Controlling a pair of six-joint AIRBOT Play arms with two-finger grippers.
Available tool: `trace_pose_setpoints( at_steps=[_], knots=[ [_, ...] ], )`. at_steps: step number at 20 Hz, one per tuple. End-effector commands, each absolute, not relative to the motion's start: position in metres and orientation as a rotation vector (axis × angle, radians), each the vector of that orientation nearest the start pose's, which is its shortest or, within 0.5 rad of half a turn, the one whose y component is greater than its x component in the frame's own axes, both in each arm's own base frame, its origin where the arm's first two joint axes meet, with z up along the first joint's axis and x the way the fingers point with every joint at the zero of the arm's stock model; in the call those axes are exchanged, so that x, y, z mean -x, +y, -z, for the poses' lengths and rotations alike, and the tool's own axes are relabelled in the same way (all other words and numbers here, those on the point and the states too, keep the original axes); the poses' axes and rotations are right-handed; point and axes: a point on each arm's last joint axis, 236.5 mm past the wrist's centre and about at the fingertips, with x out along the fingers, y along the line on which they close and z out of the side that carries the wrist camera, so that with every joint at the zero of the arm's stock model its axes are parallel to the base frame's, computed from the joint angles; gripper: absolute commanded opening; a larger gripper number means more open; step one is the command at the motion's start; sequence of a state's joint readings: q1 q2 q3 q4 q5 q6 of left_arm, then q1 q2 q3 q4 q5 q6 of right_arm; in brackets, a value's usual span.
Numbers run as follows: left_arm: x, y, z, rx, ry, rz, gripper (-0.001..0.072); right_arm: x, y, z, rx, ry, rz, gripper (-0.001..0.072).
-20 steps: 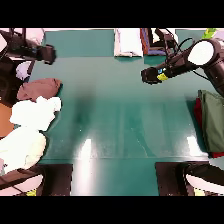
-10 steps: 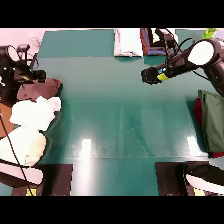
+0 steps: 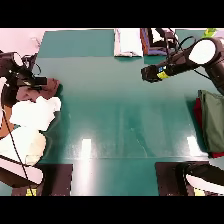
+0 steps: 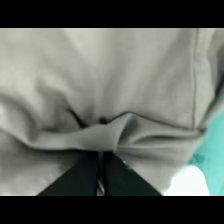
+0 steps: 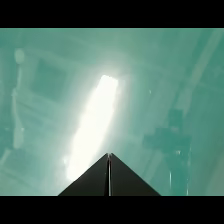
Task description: Fold the shirts.
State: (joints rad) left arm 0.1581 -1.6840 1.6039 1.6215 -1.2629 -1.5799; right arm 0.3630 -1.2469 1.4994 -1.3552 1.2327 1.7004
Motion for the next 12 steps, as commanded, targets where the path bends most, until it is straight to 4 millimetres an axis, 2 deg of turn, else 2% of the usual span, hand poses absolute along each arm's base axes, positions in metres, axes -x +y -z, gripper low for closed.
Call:
trace_pose_setpoints(
  at_steps=[1, 3, 4, 6, 7, 8, 9, 10, 12],
  knots=[
    [-0.473, 0.088, -0.057, 0.041, 1.171, -0.17, 0.0024, -0.388, 0.197, -0.19, -0.101, 0.954, -0.433, 0.0021],
    [-0.464, 0.083, -0.147, 0.001, 1.006, -0.158, 0.0024, -0.396, 0.195, -0.241, -0.114, 0.833, -0.445, 0.0021],
    [-0.452, 0.074, -0.194, -0.03, 0.922, -0.14, 0.0024, -0.399, 0.192, -0.266, -0.119, 0.772, -0.449, 0.0021],
    [-0.421, 0.047, -0.276, -0.056, 0.758, -0.101, 0.0024, -0.401, 0.182, -0.313, -0.138, 0.658, -0.443, 0.0021],
    [-0.407, 0.029, -0.307, -0.072, 0.683, -0.064, 0.0023, -0.401, 0.175, -0.333, -0.146, 0.61, -0.436, 0.002],
    [-0.391, 0.006, -0.332, -0.09, 0.624, -0.012, 0.0023, -0.401, 0.167, -0.351, -0.154, 0.565, -0.425, 0.0021],
    [-0.378, -0.018, -0.347, -0.107, 0.583, 0.048, 0.0023, -0.401, 0.158, -0.367, -0.161, 0.525, -0.411, 0.0021],
    [-0.367, -0.042, -0.356, -0.123, 0.559, 0.113, 0.0023, -0.401, 0.15, -0.379, -0.168, 0.495, -0.398, 0.0021],
    [-0.351, -0.097, -0.352, -0.145, 0.575, 0.256, 0.0023, -0.398, 0.136, -0.39, -0.178, 0.461, -0.369, 0.0021]
  ],
)
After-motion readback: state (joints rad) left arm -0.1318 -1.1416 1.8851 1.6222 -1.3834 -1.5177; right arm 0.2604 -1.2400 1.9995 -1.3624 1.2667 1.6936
